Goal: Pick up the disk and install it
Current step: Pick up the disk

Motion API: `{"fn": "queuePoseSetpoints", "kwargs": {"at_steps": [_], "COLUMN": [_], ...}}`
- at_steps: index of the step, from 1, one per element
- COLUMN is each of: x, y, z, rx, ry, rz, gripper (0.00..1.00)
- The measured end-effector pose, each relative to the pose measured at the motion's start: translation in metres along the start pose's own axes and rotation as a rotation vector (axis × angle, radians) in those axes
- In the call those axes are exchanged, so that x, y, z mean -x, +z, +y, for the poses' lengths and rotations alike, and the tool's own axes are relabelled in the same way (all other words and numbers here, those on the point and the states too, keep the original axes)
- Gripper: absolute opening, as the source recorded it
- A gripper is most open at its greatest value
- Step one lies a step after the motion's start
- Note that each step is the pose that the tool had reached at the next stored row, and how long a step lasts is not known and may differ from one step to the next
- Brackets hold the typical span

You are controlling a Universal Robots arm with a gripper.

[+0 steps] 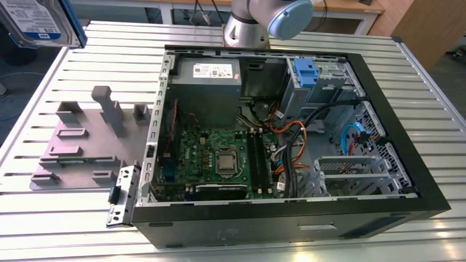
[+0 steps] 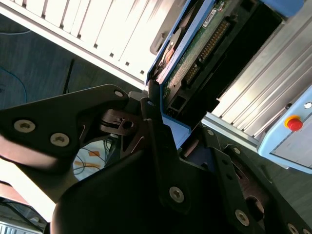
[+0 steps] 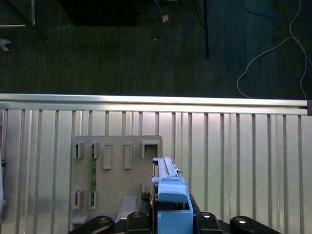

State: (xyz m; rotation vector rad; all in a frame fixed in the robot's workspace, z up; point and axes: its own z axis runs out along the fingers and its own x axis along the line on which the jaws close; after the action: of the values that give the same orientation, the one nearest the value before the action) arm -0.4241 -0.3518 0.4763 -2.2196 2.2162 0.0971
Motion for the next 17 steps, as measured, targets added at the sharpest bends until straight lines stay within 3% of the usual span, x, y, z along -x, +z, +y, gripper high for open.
{"fn": "queuePoseSetpoints", "kwargs": {"at_steps": [17], "x": [0.0002], "y": [-0.0035], "z": [0.0001], "rx": [0.0001], "ry": [0.0], "rz": [0.0012], "gripper": [0.37]}}
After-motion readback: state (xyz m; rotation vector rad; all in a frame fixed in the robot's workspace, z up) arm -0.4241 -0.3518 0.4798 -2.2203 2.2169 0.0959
